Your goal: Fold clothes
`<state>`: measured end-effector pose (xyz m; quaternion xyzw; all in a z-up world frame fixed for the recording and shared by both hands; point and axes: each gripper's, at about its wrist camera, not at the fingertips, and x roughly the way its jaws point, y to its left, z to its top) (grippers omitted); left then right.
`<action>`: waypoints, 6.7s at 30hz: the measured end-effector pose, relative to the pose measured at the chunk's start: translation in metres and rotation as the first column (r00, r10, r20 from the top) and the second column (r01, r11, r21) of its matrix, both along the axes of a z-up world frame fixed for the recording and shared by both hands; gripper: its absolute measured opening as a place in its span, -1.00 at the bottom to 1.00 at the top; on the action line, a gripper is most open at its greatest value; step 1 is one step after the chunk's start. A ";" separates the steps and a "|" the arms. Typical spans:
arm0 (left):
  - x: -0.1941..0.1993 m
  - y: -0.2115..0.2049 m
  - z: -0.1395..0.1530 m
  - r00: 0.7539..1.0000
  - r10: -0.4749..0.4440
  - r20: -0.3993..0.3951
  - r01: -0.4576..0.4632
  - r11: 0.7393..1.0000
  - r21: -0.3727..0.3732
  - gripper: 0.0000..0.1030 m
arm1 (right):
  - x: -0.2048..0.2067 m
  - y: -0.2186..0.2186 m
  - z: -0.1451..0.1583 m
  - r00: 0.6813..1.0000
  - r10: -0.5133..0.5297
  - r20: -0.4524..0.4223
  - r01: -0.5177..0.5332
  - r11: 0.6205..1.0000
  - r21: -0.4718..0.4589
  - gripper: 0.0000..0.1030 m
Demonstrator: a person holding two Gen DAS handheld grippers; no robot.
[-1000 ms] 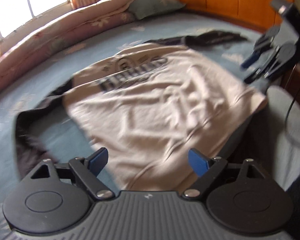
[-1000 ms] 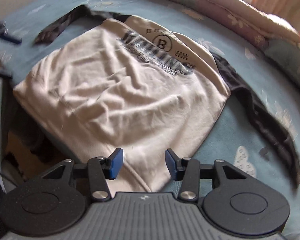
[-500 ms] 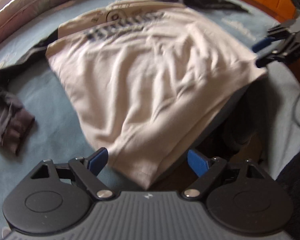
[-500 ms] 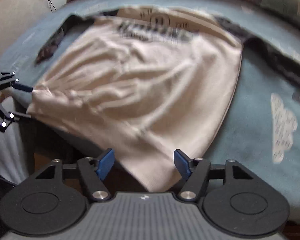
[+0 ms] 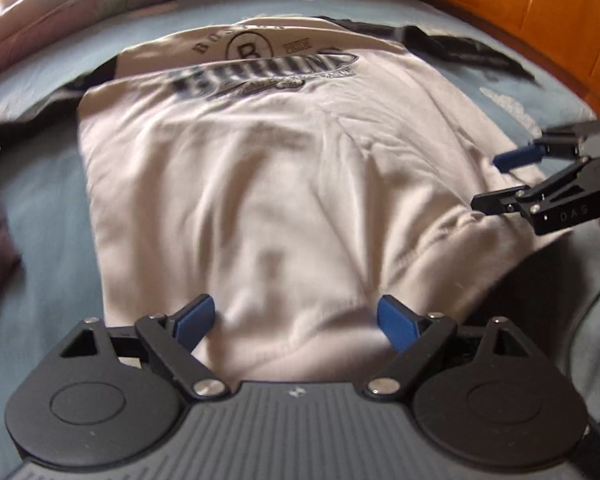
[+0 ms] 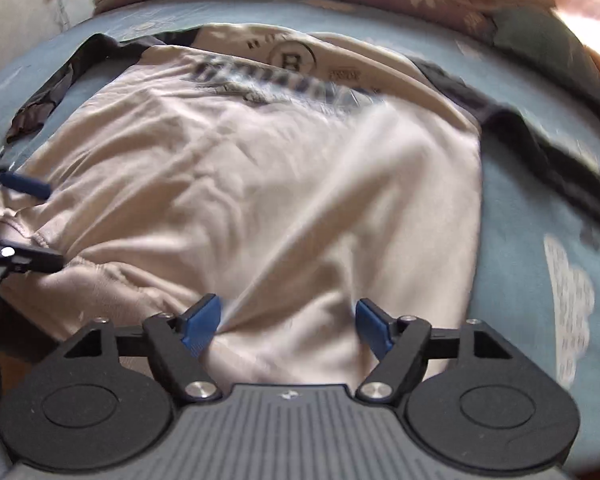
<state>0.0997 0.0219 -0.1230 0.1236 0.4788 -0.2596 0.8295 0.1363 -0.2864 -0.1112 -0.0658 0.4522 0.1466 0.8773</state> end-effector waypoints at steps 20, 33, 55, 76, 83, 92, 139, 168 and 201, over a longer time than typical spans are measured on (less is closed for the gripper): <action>0.101 0.004 0.003 0.984 0.172 -0.050 -0.177 0.977 -0.121 0.78 | 0.033 0.021 -0.005 1.000 -0.004 0.020 0.003 1.000 0.016 1.00; 0.164 -0.015 0.030 0.977 0.214 -0.016 -0.213 0.957 -0.197 0.78 | 0.026 0.023 -0.007 0.997 -0.055 0.046 0.055 0.998 -0.006 1.00; 0.155 0.012 0.023 0.955 0.296 -0.013 -0.293 0.937 -0.190 0.79 | 0.028 0.025 -0.007 0.996 -0.075 0.045 0.075 0.997 -0.011 1.00; 0.110 -0.006 0.019 0.971 0.232 -0.053 -0.238 0.953 -0.186 0.80 | 0.028 0.026 -0.007 0.996 -0.079 0.049 0.080 0.997 -0.010 1.00; 0.096 -0.001 0.005 0.972 0.223 -0.076 -0.231 0.963 -0.138 0.81 | 0.028 0.026 -0.007 0.995 -0.084 0.048 0.084 0.996 -0.011 1.00; 0.106 0.098 0.048 0.940 0.339 0.046 -0.336 0.939 -0.070 0.81 | 0.033 0.028 -0.005 0.995 -0.097 0.030 0.098 0.995 -0.019 1.00; 0.136 0.278 0.008 0.842 0.491 -0.224 -0.540 0.758 -0.367 0.83 | 0.100 0.258 0.077 0.896 0.441 0.061 -0.442 0.869 0.220 0.97; 0.078 0.359 0.021 0.736 0.676 0.018 -0.657 0.721 -0.218 0.84 | 0.138 0.444 0.017 0.718 0.695 -0.044 -0.688 0.698 -0.197 -0.42; 0.157 0.313 -0.041 0.752 0.420 -0.509 -0.658 0.431 -0.617 0.60 | 0.116 0.246 0.056 0.925 0.380 0.022 -0.380 0.925 0.012 0.45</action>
